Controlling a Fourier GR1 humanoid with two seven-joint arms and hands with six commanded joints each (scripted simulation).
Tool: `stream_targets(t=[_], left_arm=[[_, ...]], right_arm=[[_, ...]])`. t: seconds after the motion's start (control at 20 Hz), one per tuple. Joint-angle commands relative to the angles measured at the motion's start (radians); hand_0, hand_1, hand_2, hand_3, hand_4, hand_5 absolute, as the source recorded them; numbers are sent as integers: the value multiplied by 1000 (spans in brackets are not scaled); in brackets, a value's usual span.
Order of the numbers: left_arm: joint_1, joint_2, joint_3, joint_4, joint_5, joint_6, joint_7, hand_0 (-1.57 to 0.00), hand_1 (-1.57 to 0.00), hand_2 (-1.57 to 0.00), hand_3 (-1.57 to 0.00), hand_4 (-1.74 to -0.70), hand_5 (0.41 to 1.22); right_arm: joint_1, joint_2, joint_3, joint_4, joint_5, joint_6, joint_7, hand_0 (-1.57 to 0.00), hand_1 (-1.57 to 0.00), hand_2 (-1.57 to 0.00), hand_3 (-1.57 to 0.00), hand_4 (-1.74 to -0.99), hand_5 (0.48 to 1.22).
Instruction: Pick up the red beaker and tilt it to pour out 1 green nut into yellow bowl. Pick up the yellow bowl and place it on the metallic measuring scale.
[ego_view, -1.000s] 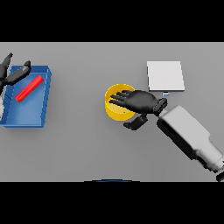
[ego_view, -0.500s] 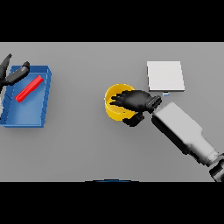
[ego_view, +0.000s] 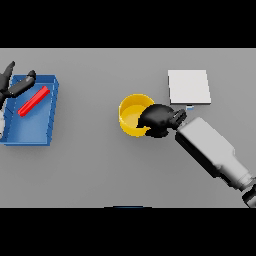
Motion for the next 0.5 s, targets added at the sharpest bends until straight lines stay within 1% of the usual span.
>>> stream_targets(t=[0.0, 0.05, 0.1, 0.15, 0.2, 0.25, 0.3, 0.35, 0.4, 0.45], left_arm=[[6, 9, 3, -2, 3, -6, -3, 1, 1, 1, 1, -784, 710], [5, 10, 5, -9, 5, -7, 4, 1, 1, 1, 1, -782, 710], [8, 7, 6, -10, 10, -6, -4, 1, 1, 1, 1, -785, 712], [3, 5, 8, -8, 13, -8, -1, 1, 1, 1, 1, -786, 707], [13, 10, 10, -15, 16, -11, -6, 1, 1, 1, 1, -786, 704], [17, 10, 7, -29, 16, -11, -1, 1, 1, 1, 1, -782, 703], [12, 14, 7, -25, 10, -8, 10, 1, 1, 1, 1, -778, 704], [6, 11, 5, -18, 8, -7, 11, 1, 1, 1, 1, -775, 706], [19, 20, 6, -26, 8, -11, -8, 1, 1, 1, 1, -774, 706], [21, 16, 3, -30, 6, -7, -4, 1, 1, 1, 1, -771, 707]], right_arm=[[11, -7, 0, -24, -6, 17, 14, -1384, -1376, -1287, -1106, -1674, 1177], [9, -12, 0, -27, -10, 29, 10, -1421, -1415, -1323, -1130, -1688, 1186], [11, -15, -1, -33, -11, 22, 8, -1451, -1446, -1330, -1171, -1698, 1193], [10, -10, -5, -40, -16, 26, 23, -1475, -1471, -1353, -1185, -1707, 1198], [13, -19, -6, -57, -21, 28, 14, -1494, -1491, -1362, -1198, -1714, 1203], [3, -27, -11, -64, -25, 37, 11, -1510, -1507, -1387, -1195, -1719, 1207], [-3, -27, -18, -65, -30, 42, 22, -1522, -1520, -1415, -1185, -1724, 1209], [-12, -39, -28, -84, -42, 65, 27, -1532, -1530, -1440, -1173, -1727, 1212], [-10, -51, -40, -103, -51, 74, 34, -1540, -1538, -1447, -1165, -1730, 1214], [-18, -58, -50, -124, -63, 102, 53, -1546, -1545, -1459, -1160, -1732, 1215]])
